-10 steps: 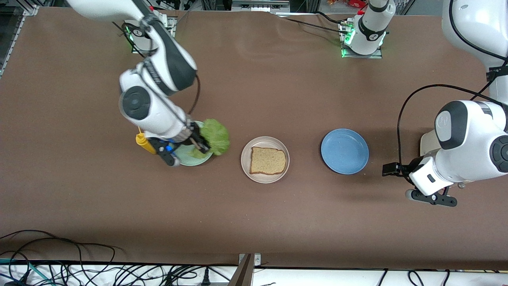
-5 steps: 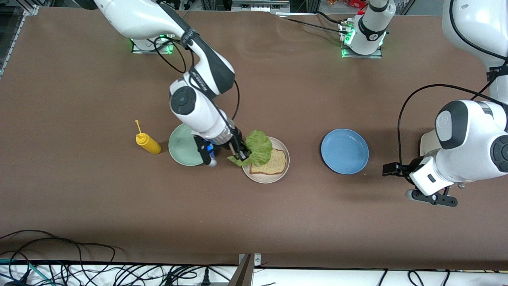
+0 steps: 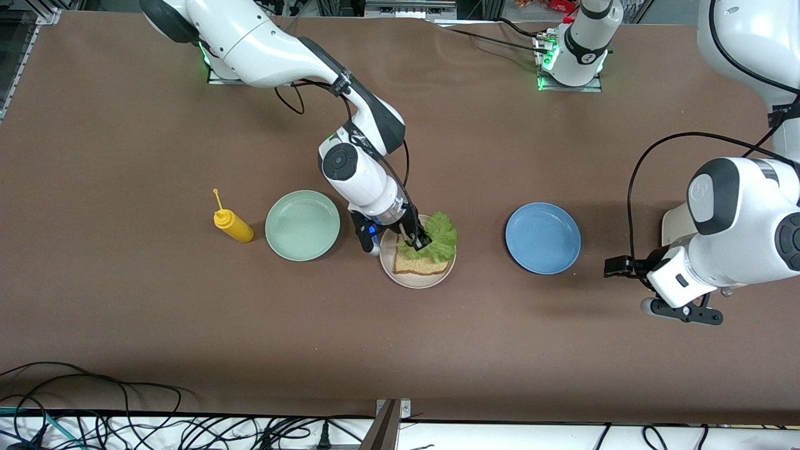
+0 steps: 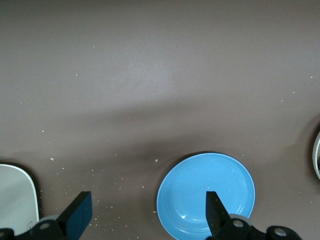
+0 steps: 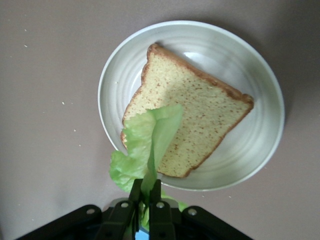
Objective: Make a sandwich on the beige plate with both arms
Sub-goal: 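Lower the lettuce onto the bread and open the right gripper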
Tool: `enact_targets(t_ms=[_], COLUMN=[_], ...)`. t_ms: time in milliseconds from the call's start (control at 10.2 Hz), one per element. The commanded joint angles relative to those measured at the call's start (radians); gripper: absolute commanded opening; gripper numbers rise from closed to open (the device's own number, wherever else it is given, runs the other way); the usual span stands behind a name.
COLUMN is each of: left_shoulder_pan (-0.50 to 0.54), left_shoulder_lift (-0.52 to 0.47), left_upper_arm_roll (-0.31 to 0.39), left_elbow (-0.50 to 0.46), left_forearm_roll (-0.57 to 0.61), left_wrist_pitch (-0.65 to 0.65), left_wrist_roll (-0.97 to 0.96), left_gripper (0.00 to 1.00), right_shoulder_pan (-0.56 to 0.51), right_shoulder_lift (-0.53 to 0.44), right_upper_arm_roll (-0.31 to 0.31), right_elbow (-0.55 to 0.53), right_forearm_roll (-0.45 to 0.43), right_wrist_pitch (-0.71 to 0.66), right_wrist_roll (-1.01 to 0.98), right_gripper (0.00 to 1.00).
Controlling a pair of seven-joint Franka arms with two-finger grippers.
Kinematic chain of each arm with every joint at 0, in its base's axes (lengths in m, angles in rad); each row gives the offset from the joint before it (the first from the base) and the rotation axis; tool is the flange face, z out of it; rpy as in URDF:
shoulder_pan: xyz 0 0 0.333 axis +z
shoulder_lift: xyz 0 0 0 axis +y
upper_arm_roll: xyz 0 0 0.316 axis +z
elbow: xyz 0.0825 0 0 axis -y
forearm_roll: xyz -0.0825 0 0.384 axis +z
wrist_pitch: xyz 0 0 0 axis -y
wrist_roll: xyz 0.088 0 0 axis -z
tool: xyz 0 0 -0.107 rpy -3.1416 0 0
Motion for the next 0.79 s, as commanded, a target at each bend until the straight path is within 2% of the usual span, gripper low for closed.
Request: enact_targets(t_ms=[0,98,196,295,491,688], left_shoulder_pan=[0.004,0.004,0.004,0.004,0.004,0.004], left_shoulder_lift=[-0.027,-0.027,-0.027,-0.029,-0.029,-0.029], left_upper_arm_roll=[-0.009,-0.011,-0.009,-0.011,-0.011,-0.011], left_elbow=[-0.024,-0.024,-0.024,-0.024,-0.024,-0.024], left_forearm_roll=[0.032,0.032,0.032,0.034,0.032,0.034], left_wrist_pitch=[-0.005,-0.005,-0.005,-0.005,-0.005,-0.005], left_wrist_roll=[-0.008,-0.008,-0.008,-0.008,-0.006,-0.008], left_gripper=[1.00,1.00,1.00,1.00,1.00,1.00], right_shoulder_pan=[0.001,0.003,0.003,0.003,0.000,-0.005], right_shoulder_lift=[-0.001,-0.013,-0.027,-0.038,-0.088,-0.118], right_upper_arm_roll=[-0.012,-0.027,-0.033,-0.045,-0.067,-0.068], right_elbow=[0.040,0.037,0.037,0.037,0.040,0.041], right_forearm_roll=[0.000,-0.001,-0.003,-0.006,-0.096,-0.164], right_wrist_pitch=[-0.009,-0.012,-0.012,-0.018,-0.211,-0.346], right_wrist_roll=[0.013,0.012,0.011,0.010,-0.002,-0.005], right_gripper=[0.73,0.79,1.00,1.00,1.00,1.00])
